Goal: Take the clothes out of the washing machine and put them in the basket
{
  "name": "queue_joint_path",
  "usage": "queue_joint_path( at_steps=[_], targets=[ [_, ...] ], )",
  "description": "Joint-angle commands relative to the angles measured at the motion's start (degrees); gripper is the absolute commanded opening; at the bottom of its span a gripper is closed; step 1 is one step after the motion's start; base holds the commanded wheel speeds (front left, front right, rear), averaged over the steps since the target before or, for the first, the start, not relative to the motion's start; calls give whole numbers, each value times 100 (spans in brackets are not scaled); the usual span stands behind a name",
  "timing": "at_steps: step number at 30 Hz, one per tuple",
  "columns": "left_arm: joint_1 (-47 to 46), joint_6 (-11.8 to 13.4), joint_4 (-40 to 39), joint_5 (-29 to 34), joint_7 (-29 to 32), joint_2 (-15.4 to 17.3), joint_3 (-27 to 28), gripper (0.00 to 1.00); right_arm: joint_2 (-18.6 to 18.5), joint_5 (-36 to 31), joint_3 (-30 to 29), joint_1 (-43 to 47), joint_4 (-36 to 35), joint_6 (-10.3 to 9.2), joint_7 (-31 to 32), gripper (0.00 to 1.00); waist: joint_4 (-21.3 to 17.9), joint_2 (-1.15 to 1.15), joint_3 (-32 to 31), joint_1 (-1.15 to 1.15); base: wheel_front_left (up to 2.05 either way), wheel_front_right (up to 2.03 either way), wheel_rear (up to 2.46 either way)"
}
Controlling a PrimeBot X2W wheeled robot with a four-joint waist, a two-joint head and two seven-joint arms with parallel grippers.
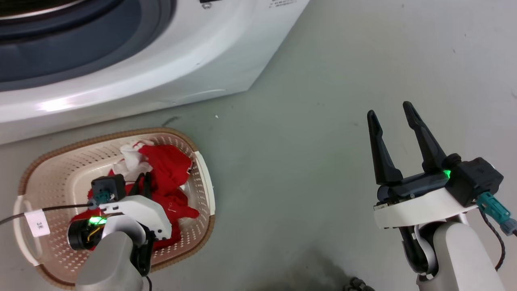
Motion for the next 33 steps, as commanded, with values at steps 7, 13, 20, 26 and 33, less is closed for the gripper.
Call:
queue_joint_path(
  at_steps=[7, 13, 20, 26, 33],
  targets=[
    [-469, -14, 955, -10, -93, 133, 132, 0, 10, 177, 146, -232, 22, -5, -157, 100, -291, 0, 506, -1, 0, 0, 0],
    [-597, -69, 1598, -97, -108, 159, 215, 0, 10, 232, 219, -253, 62, -6, -223, 100, -340, 0, 596, -1, 0, 0, 0],
    [-733, -233, 2032, -122, -113, 59, 155, 100, 9, 201, 242, -288, 78, -5, -250, 100, -242, 0, 410, -1, 0, 0, 0],
    [-525, -302, 1920, -111, -115, -111, 177, 100, 8, 50, 171, -117, 193, -5, -211, 100, -38, 0, -246, -1, 0, 0, 0],
    [-43, -264, 1251, 50, -105, -289, 307, 100, 7, -134, 2, 196, 240, -6, 0, 100, 255, 0, -1253, -1, 0, 0, 0]
  ],
)
